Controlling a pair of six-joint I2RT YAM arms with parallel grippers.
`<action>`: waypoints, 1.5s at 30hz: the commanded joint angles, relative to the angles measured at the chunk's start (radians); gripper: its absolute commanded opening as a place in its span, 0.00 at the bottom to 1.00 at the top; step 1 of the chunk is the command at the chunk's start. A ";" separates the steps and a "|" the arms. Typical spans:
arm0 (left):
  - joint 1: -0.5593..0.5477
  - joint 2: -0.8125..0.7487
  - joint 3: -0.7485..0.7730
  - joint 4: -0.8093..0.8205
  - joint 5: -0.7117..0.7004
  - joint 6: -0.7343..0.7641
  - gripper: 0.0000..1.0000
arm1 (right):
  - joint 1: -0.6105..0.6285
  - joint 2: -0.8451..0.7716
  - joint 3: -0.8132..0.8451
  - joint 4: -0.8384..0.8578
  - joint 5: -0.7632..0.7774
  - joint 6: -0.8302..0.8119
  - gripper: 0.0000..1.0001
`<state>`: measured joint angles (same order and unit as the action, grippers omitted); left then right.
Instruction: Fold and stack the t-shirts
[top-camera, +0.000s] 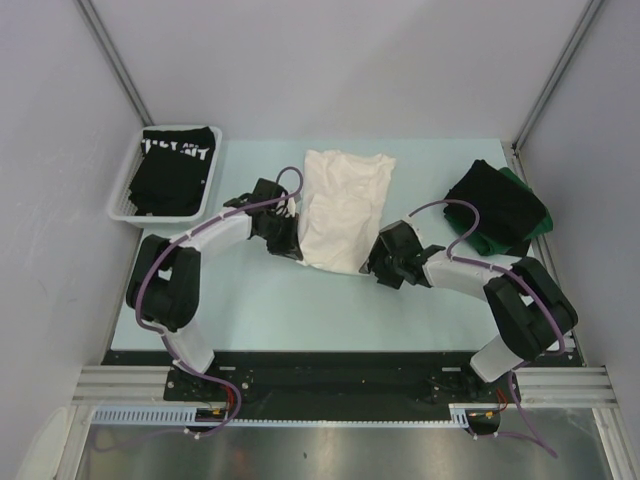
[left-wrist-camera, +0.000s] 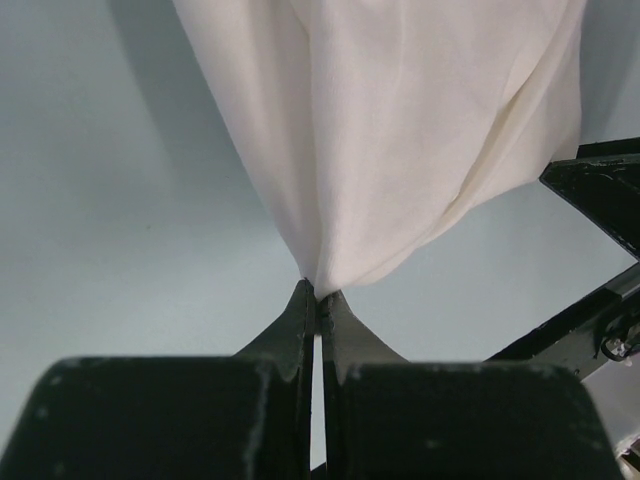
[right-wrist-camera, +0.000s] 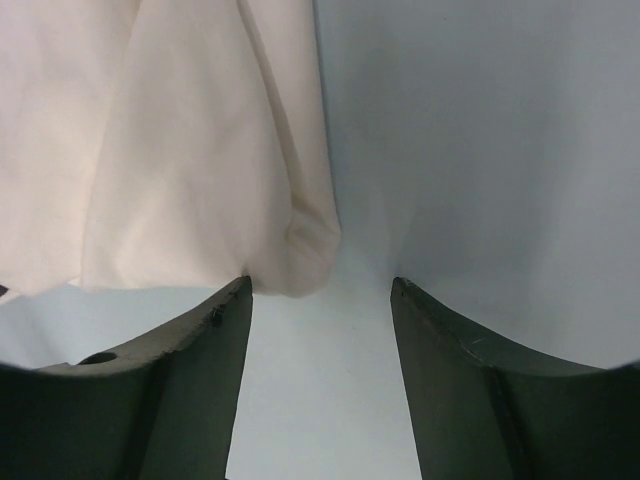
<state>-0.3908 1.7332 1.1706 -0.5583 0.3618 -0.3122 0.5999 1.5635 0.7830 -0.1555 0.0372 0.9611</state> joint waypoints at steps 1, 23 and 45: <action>-0.005 -0.061 -0.019 -0.011 0.005 0.013 0.00 | 0.018 0.032 -0.004 0.054 0.009 0.030 0.61; -0.005 -0.093 -0.042 -0.026 0.009 0.041 0.00 | 0.051 0.044 -0.004 0.040 0.029 0.045 0.12; -0.010 -0.317 -0.199 -0.124 0.046 0.019 0.00 | 0.286 -0.264 -0.004 -0.254 0.059 0.180 0.00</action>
<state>-0.3923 1.5143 1.0142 -0.6571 0.3733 -0.2871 0.8104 1.3846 0.7826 -0.3073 0.0578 1.0626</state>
